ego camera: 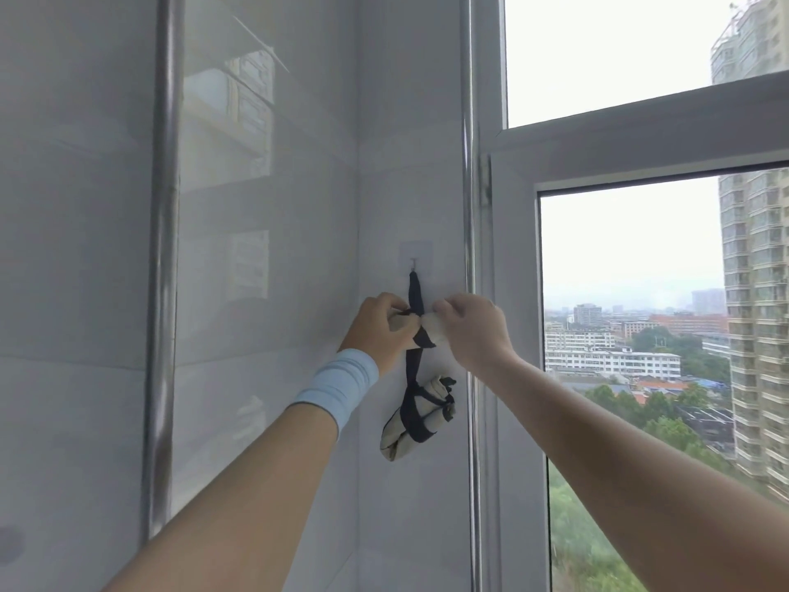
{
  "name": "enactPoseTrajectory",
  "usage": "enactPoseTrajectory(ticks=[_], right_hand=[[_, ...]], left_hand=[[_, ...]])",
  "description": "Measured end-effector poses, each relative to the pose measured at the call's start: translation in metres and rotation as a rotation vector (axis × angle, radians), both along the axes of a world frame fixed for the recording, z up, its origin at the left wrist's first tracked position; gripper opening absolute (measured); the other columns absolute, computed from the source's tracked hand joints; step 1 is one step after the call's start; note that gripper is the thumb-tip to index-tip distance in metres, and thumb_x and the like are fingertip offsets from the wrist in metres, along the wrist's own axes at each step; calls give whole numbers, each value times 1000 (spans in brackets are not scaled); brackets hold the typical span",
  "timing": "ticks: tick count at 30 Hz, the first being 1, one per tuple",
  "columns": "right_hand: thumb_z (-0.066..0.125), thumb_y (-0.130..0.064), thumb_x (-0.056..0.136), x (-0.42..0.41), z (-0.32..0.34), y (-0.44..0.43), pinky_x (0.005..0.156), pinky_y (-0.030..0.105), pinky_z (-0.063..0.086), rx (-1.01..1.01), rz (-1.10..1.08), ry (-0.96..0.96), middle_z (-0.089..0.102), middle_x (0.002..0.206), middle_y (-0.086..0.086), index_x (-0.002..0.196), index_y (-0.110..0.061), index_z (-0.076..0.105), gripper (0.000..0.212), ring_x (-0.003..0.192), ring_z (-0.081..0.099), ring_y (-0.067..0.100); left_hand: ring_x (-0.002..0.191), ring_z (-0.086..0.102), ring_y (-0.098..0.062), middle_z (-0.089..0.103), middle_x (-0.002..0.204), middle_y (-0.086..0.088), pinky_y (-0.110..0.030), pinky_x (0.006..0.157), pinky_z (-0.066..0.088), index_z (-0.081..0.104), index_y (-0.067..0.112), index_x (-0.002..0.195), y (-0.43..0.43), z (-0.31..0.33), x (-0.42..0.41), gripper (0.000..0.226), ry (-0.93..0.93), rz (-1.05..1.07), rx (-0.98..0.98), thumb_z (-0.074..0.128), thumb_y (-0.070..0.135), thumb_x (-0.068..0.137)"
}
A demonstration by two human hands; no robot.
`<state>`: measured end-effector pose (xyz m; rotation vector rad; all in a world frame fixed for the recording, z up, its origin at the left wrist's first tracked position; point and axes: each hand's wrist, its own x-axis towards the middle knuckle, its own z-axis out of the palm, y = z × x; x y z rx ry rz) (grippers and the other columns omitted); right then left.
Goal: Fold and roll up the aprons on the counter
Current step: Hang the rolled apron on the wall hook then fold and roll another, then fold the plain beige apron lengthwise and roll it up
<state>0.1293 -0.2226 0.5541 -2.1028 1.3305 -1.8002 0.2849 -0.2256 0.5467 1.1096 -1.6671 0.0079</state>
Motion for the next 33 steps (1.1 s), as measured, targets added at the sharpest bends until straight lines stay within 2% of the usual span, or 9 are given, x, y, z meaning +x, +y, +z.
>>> enactPoseTrajectory(ticks=[4,7,11,15,19,22,24,29,33], right_hand=[[42,-27,101,-4,-9,-9,65,26,36,-127,-92,232,65,82,1,88,-14,70,34,82,57,20],[44,-26,101,-8,-19,-15,79,30,41,-199,-146,341,67,98,1,101,-17,74,31,97,53,21],[47,-27,101,-7,-34,-11,85,37,46,-273,-186,385,66,109,-4,109,-22,72,27,102,52,23],[37,-32,103,-8,-26,1,97,37,40,-130,-210,527,55,129,-4,131,-28,57,35,117,46,22],[40,-30,100,-13,-30,24,105,41,37,-151,-163,418,40,144,1,138,-32,47,39,130,38,25],[45,-28,98,-22,-40,43,104,37,38,-200,-158,327,45,137,-1,131,-29,54,34,126,42,21],[47,-27,98,-30,-51,54,98,36,43,-191,-141,300,50,128,-3,125,-28,59,30,118,48,18],[46,-28,97,-52,-116,79,78,32,48,-48,-39,269,60,108,-9,109,-32,64,22,86,60,13],[47,-29,96,-76,-203,94,78,33,49,150,-4,327,65,106,-11,106,-34,65,22,87,61,14]], left_hand=[[98,59,-20,64,106,-5,-20,81,38,69,13,105,-2,-8,9,24,10,89,-122,48,20,97],[95,62,-15,70,109,-3,-16,82,41,73,18,111,-5,-26,9,29,48,98,-67,48,17,96],[87,62,-12,72,108,2,-13,74,41,72,22,113,-4,-41,7,33,65,119,11,43,16,97],[97,58,-18,63,112,-1,-23,85,42,67,14,113,3,-34,8,34,-44,62,79,41,29,98],[127,42,-27,39,145,-12,-41,105,42,51,18,134,10,-36,8,51,-64,177,36,42,44,91],[122,40,-24,44,136,-6,-30,97,41,54,21,128,34,-46,-1,44,-12,265,-190,56,31,86],[116,42,-21,49,124,-3,-26,94,38,58,20,120,54,-57,-12,35,46,263,-234,60,20,86],[93,56,-16,59,101,5,-35,85,50,61,22,102,84,-119,-46,14,52,109,-103,55,20,90],[84,59,-13,63,100,5,-30,78,51,62,25,99,103,-197,-76,12,-4,73,139,53,25,91]])
